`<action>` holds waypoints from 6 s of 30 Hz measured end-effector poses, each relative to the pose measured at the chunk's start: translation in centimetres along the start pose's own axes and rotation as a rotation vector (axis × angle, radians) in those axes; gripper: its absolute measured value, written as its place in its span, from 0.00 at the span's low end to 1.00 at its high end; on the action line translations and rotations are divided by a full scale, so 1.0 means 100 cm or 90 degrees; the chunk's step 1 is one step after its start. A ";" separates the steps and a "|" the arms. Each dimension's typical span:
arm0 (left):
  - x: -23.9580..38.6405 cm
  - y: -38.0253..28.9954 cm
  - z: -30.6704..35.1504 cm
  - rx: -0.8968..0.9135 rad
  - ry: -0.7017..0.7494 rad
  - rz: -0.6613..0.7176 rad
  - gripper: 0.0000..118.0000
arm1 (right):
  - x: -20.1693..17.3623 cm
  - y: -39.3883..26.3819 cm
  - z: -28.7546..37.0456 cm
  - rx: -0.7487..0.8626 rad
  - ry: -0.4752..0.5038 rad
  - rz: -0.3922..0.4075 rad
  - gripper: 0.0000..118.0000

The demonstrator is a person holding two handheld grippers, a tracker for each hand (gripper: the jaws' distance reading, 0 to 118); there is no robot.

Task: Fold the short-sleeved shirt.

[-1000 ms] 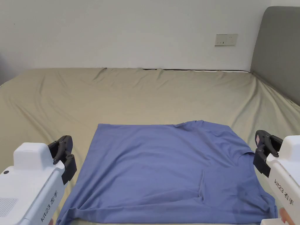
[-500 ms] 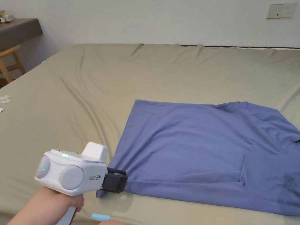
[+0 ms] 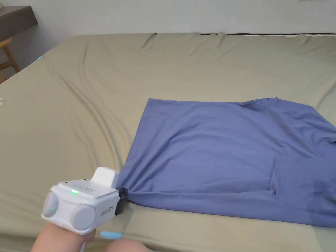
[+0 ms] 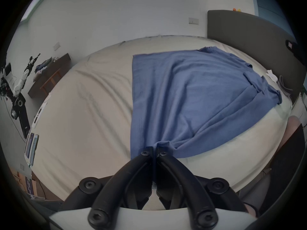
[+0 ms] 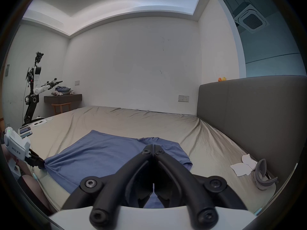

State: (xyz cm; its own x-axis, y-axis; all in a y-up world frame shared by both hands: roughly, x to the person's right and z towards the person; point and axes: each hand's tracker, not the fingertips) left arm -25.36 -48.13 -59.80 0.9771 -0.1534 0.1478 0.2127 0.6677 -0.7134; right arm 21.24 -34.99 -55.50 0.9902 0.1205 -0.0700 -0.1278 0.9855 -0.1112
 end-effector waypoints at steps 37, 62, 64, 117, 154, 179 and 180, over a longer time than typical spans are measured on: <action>-0.046 0.131 0.029 0.074 -0.061 0.121 0.00 | 0.122 -0.041 -0.079 -0.393 0.062 -0.020 0.05; -0.062 0.175 -0.125 0.030 0.002 0.106 0.78 | 0.148 -0.068 -0.244 -0.443 -0.140 -0.075 0.69; -0.058 0.178 -0.087 0.092 0.006 0.122 0.78 | 0.150 -0.043 -0.215 -0.364 -0.151 -0.110 0.69; -0.010 0.097 -0.136 0.000 0.014 0.104 0.31 | -0.003 -0.038 -0.055 -0.100 0.009 0.040 0.00; -0.031 0.095 -0.020 0.089 -0.084 0.073 0.06 | 0.114 -0.068 -0.128 -0.425 0.069 -0.051 0.10; -0.032 0.051 0.028 0.032 -0.040 0.119 0.86 | 0.094 -0.064 -0.027 -0.394 -0.065 -0.024 0.79; -0.031 0.065 0.040 0.074 -0.036 0.133 0.86 | 0.091 -0.048 -0.027 -0.338 -0.076 -0.023 0.79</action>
State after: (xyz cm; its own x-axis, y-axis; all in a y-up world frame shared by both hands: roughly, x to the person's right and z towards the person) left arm -26.92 -40.39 -62.15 0.9983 0.0350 0.0460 0.0033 0.7603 -0.6496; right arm 30.70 -38.98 -58.29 0.9901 0.1303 0.0530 -0.0730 0.7976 -0.5988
